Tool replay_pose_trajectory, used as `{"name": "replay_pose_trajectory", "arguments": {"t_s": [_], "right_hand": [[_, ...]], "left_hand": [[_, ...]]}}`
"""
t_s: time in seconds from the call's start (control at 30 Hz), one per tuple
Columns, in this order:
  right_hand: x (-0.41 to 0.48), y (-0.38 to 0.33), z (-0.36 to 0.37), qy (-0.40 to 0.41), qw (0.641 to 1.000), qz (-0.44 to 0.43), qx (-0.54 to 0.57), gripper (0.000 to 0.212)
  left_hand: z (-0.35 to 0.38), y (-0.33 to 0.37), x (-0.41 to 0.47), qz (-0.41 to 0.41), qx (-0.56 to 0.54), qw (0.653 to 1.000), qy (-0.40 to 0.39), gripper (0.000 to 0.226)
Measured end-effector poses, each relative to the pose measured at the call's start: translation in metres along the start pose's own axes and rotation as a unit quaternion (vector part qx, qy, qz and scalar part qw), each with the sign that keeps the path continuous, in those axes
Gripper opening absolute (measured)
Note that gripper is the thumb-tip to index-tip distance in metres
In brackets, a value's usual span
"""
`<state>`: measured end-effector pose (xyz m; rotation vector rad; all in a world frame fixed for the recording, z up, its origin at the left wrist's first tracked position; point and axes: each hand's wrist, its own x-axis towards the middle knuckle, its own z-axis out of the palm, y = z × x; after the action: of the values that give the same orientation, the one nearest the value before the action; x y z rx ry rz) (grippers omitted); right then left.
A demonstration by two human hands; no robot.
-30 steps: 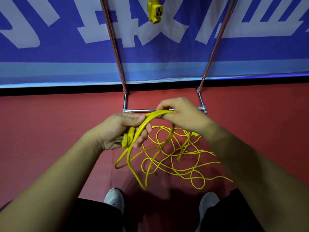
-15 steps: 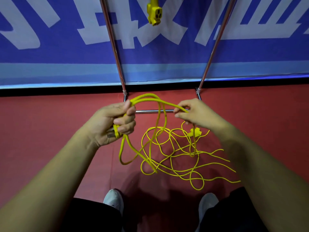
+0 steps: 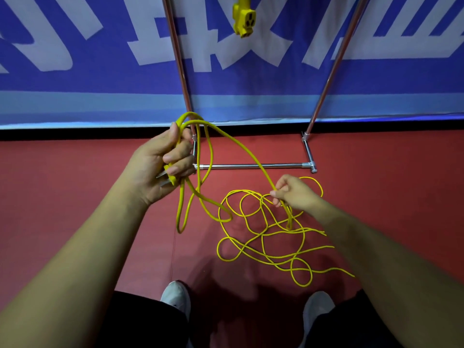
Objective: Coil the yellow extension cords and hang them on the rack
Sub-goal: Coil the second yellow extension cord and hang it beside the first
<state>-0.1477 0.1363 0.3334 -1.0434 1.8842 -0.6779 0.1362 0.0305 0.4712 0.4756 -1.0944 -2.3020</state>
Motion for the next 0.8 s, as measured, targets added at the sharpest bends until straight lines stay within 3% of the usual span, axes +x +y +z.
{"name": "replay_pose_trajectory", "arguments": {"t_s": [0.13, 0.23, 0.33, 0.43, 0.5, 0.57, 0.7, 0.77, 0.8], "right_hand": [[-0.010, -0.038, 0.000, 0.017, 0.993, -0.079, -0.083, 0.016], [-0.043, -0.082, -0.011, -0.144, 0.963, -0.134, -0.184, 0.011], [-0.073, -0.114, -0.016, -0.250, 0.947, -0.167, -0.116, 0.006], [-0.077, -0.126, -0.009, -0.190, 0.955, -0.220, 0.056, 0.010], [-0.067, -0.120, -0.010, -0.156, 0.954, -0.218, 0.135, 0.010], [-0.057, -0.106, -0.018, -0.157, 0.958, -0.216, 0.102, 0.007], [-0.033, -0.056, -0.042, -0.175, 0.964, -0.159, -0.124, 0.015], [-0.027, -0.036, -0.045, -0.136, 0.977, -0.118, -0.112, 0.022], [-0.027, -0.033, -0.046, -0.110, 0.987, -0.106, -0.053, 0.019]], "left_hand": [[0.001, -0.001, 0.002, 0.009, 0.158, 0.983, 0.089, 0.033], [0.002, -0.008, 0.003, -0.040, 0.227, 0.967, 0.108, 0.025], [0.007, -0.025, 0.002, -0.121, 0.238, 0.961, 0.076, 0.022], [0.024, -0.040, -0.001, -0.166, 0.230, 0.959, 0.013, 0.022], [0.029, -0.040, -0.001, -0.149, 0.224, 0.963, 0.002, 0.022], [0.023, -0.036, 0.002, -0.107, 0.171, 0.979, 0.016, 0.020], [0.012, -0.023, 0.005, -0.067, 0.073, 0.992, 0.077, 0.018], [0.009, -0.017, 0.003, -0.063, 0.077, 0.992, 0.075, 0.018], [0.009, -0.014, 0.002, -0.064, 0.094, 0.991, 0.070, 0.020]]}}
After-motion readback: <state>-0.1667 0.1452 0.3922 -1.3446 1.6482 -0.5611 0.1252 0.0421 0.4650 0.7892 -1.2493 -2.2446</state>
